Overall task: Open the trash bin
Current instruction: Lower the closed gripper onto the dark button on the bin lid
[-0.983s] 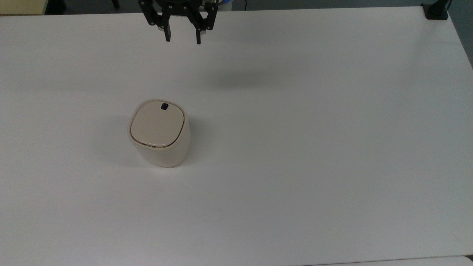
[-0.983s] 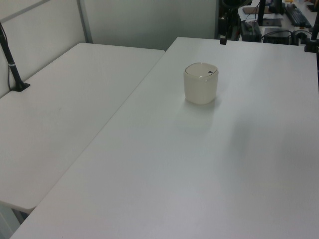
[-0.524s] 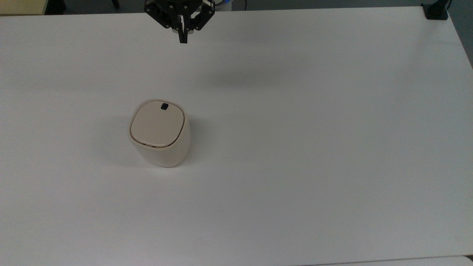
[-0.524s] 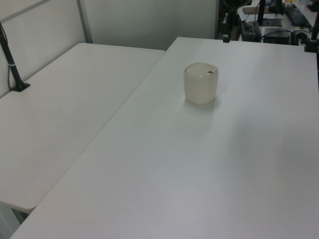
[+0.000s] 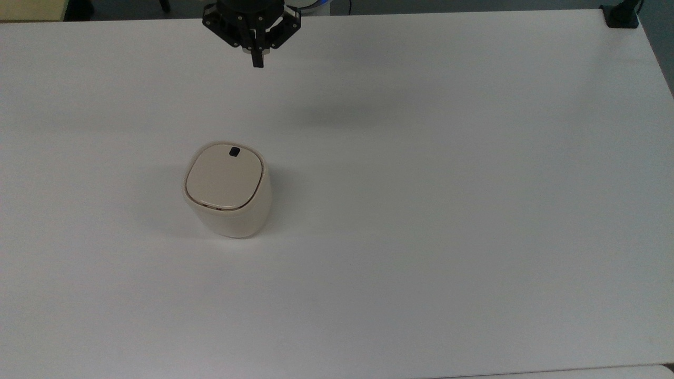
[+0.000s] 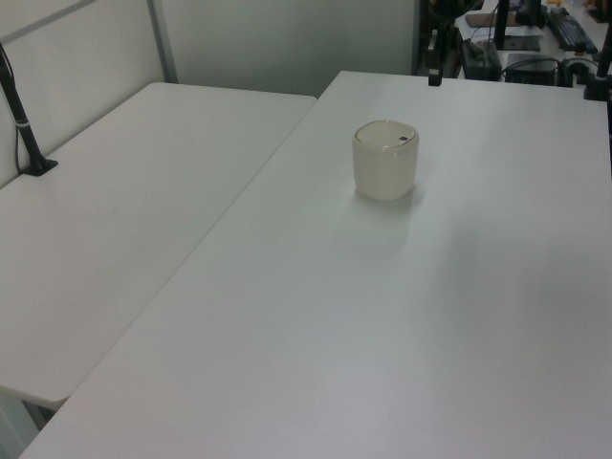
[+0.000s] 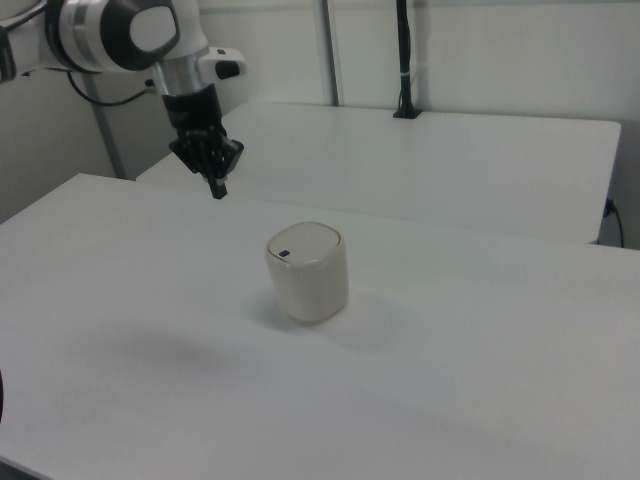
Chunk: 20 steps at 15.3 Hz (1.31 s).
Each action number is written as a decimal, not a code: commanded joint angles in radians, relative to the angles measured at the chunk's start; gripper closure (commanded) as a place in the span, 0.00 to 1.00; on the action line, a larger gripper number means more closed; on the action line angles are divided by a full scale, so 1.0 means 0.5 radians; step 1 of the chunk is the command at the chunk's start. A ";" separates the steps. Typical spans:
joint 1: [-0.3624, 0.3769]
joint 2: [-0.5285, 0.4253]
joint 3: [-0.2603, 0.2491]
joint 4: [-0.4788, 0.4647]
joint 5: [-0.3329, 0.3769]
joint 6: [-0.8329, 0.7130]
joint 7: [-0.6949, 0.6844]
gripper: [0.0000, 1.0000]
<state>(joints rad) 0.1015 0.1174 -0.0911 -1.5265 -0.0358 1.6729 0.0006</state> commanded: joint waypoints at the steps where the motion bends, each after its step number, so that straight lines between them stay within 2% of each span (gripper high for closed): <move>1: -0.068 0.130 -0.014 0.010 0.013 0.206 0.204 1.00; 6: -0.099 0.317 -0.017 0.010 0.001 0.452 0.312 1.00; 12: -0.120 0.477 -0.017 0.007 -0.060 0.590 0.410 1.00; 20: -0.138 0.514 -0.017 -0.042 -0.066 0.621 0.416 1.00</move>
<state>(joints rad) 0.0271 0.3771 -0.0945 -1.5274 -0.0553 1.9683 0.1863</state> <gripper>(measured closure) 0.991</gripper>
